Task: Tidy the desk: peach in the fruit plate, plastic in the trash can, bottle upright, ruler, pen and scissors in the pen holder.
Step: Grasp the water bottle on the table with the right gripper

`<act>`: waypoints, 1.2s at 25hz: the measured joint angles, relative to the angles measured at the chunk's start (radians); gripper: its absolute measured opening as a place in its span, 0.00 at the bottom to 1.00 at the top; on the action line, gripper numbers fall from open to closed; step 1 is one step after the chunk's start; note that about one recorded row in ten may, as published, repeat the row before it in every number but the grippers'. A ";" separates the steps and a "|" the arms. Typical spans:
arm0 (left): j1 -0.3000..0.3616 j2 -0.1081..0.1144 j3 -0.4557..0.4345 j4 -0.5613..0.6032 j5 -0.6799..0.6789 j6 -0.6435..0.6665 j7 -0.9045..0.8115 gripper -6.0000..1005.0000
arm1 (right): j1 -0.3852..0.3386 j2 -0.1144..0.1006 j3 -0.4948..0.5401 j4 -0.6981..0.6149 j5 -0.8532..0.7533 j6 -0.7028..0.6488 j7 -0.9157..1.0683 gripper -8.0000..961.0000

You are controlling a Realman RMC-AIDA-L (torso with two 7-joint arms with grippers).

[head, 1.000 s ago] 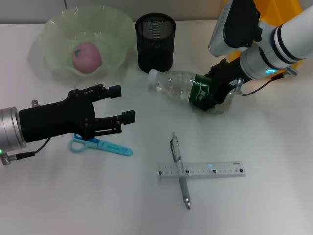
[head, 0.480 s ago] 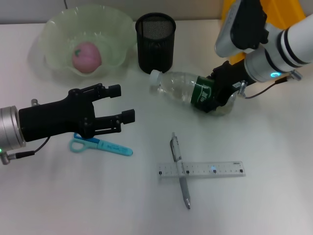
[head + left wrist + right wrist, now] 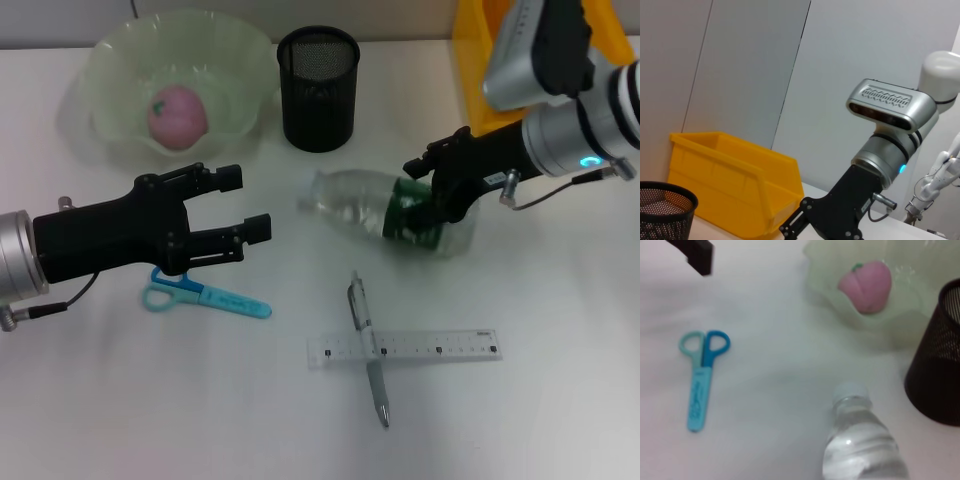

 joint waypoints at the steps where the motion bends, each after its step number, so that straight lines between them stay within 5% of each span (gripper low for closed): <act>1: 0.000 0.000 0.000 0.000 0.000 0.000 -0.002 0.75 | -0.008 0.000 0.001 -0.004 0.012 -0.004 -0.007 0.79; 13: -0.002 0.000 0.000 0.013 0.002 0.005 -0.010 0.74 | -0.013 -0.003 -0.002 -0.015 0.010 -0.007 0.019 0.53; 21: 0.002 -0.002 0.000 0.014 0.002 0.016 -0.011 0.74 | 0.011 0.000 -0.046 -0.012 -0.068 0.005 0.067 0.48; 30: 0.001 -0.002 0.000 0.014 0.002 0.019 -0.011 0.74 | 0.019 0.000 -0.063 -0.019 -0.101 0.018 0.084 0.64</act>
